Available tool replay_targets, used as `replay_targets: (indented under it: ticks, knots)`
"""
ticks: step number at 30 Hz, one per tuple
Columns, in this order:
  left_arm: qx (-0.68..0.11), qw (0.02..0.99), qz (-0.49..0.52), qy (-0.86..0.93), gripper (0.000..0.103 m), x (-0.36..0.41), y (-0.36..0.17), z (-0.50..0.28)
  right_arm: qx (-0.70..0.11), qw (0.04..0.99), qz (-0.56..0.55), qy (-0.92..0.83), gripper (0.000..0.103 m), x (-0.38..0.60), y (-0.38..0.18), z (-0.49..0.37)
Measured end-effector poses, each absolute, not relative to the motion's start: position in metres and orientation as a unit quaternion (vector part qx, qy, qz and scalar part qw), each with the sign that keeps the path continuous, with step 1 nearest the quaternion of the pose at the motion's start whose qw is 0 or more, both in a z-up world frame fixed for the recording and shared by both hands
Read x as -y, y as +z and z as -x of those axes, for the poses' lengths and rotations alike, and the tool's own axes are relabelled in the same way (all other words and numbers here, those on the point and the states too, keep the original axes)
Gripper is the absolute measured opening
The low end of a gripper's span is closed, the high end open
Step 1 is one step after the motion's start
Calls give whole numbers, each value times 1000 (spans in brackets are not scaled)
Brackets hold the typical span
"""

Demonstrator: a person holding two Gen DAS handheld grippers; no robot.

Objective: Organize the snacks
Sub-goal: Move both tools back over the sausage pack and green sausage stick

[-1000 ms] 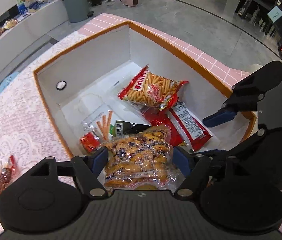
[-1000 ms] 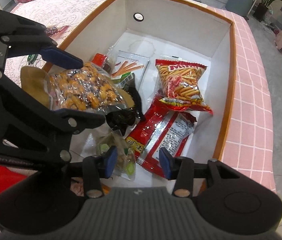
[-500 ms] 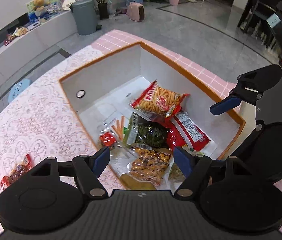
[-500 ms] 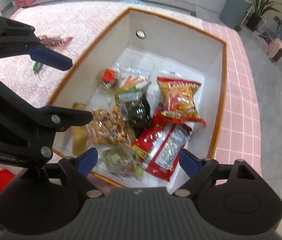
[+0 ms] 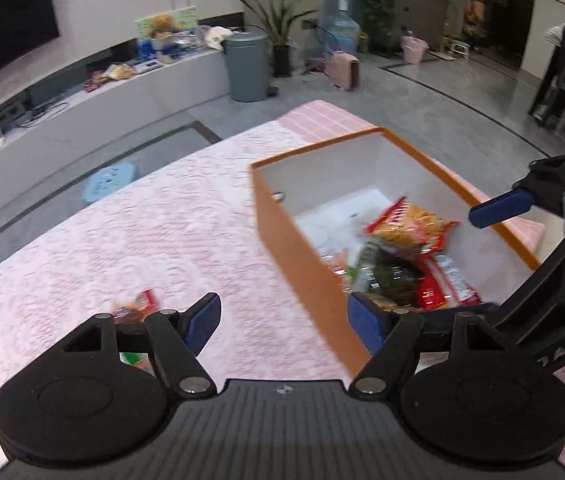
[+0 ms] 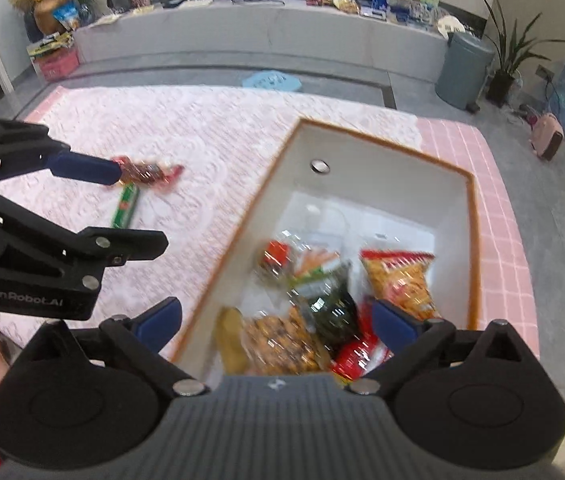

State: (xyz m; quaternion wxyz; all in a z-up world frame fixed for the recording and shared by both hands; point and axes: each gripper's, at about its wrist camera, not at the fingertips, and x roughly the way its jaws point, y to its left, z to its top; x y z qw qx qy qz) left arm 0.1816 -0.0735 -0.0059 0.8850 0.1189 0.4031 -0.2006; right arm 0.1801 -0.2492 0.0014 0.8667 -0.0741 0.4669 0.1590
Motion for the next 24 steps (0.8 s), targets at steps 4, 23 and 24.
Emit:
replay_targets:
  ticks: [4, 23, 24]
  knots:
    - [-398, 893, -115, -178, 82, 44, -12, -182, -455, 872, 66, 169, 100, 229, 5, -185]
    - [-391, 917, -26, -75, 80, -77, -38, -196, -418, 874, 74, 237, 100, 114, -25, -218]
    - [-398, 914, -20, -75, 80, -81, -42, -199, -419, 872, 70, 244, 100, 109, -28, -221]
